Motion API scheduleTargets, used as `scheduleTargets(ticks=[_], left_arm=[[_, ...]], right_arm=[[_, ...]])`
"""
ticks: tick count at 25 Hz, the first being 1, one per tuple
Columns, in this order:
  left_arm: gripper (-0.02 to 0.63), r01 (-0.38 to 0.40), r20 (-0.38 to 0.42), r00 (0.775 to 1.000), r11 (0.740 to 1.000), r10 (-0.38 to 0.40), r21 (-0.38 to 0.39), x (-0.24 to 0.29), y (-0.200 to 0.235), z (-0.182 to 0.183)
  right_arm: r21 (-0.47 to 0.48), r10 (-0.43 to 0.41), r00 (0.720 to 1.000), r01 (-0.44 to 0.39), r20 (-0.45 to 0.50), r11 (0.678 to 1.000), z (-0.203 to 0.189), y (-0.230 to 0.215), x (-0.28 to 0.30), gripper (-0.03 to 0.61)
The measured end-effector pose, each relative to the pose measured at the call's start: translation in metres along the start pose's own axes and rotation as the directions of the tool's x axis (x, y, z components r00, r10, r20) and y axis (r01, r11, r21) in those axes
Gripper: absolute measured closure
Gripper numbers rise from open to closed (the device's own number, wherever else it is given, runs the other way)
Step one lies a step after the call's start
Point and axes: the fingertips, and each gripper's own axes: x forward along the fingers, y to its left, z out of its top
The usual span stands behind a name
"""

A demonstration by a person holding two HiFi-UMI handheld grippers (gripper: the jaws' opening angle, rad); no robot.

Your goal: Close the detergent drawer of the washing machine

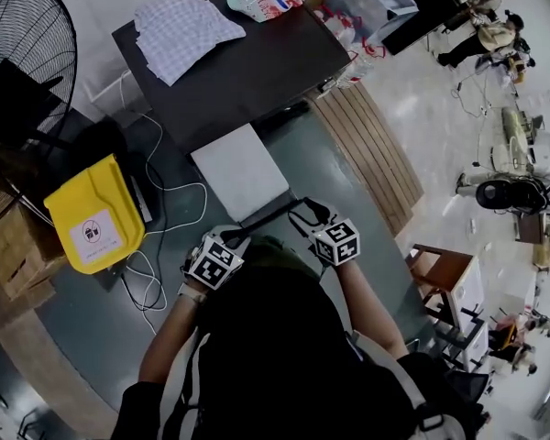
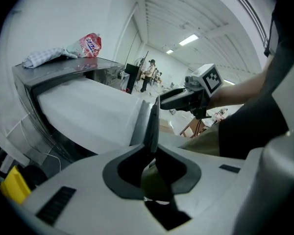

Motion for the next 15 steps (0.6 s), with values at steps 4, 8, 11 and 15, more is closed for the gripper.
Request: scheduleTargets(ticks=[4, 8, 11, 15], left_arm=[[0.548, 0.023, -0.001, 1.0, 0.998, -0.023, 0.05, -0.005, 0.001, 0.004], [0.552, 0.041, -0.002, 0.999, 0.996, -0.041, 0.082, -0.007, 0.004, 0.006], [0.554, 0.028, 0.01, 1.0, 0.996, -0.029, 0.079, -0.009, 0.012, 0.01], [0.552, -0.001, 0.028, 1.0, 0.998, -0.001, 0.057, -0.012, 0.026, 0.019]], right_arm=[[-0.003, -0.042, 0.999, 0.042, 0.011, 0.999, 0.008, 0.001, 0.0, 0.333], [0.007, -0.066, 0.998, 0.066, 0.009, 0.998, 0.011, 0.002, 0.002, 0.336], [0.003, -0.078, 0.997, 0.078, 0.012, 0.997, 0.019, 0.0, 0.007, 0.338], [0.0, -0.074, 0.997, 0.074, 0.02, 0.997, 0.032, -0.003, 0.016, 0.339]])
